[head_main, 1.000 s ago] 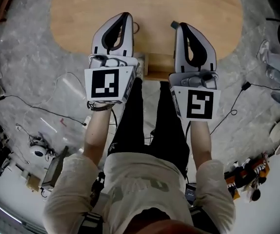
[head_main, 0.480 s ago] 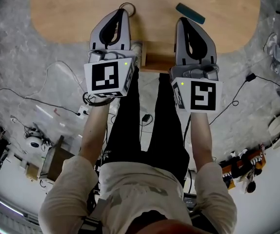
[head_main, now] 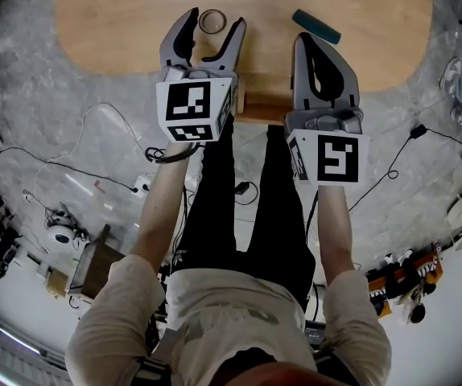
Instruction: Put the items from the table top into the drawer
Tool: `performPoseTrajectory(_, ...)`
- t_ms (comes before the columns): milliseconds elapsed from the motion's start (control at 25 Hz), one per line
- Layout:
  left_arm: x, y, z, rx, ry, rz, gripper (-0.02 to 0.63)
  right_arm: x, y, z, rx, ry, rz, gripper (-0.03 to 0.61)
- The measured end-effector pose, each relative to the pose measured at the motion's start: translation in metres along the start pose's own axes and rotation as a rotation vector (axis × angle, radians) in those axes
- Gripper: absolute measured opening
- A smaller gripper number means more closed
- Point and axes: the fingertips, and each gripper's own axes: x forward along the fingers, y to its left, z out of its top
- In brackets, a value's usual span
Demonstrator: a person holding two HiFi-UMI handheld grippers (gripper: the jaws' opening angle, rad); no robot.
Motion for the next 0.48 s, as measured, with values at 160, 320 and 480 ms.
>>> performPoseTrajectory(160,0.026,0.013,-0.05,-0.044,0.158,0.037,0.279,-0.001,0.001,-0.008,0.014,0.015,0.004,0.002)
performPoseTrajectory(320,0.041,0.034,-0.087,-0.138,0.247,0.1,0.298,-0.004,0.001,-0.018,0.009,0.036,0.018,0.002)
performPoseTrajectory(480,0.048,0.042,-0.109,-0.131,0.316,0.12,0.298,-0.006,0.0,-0.025,0.011,0.053,0.02,0.002)
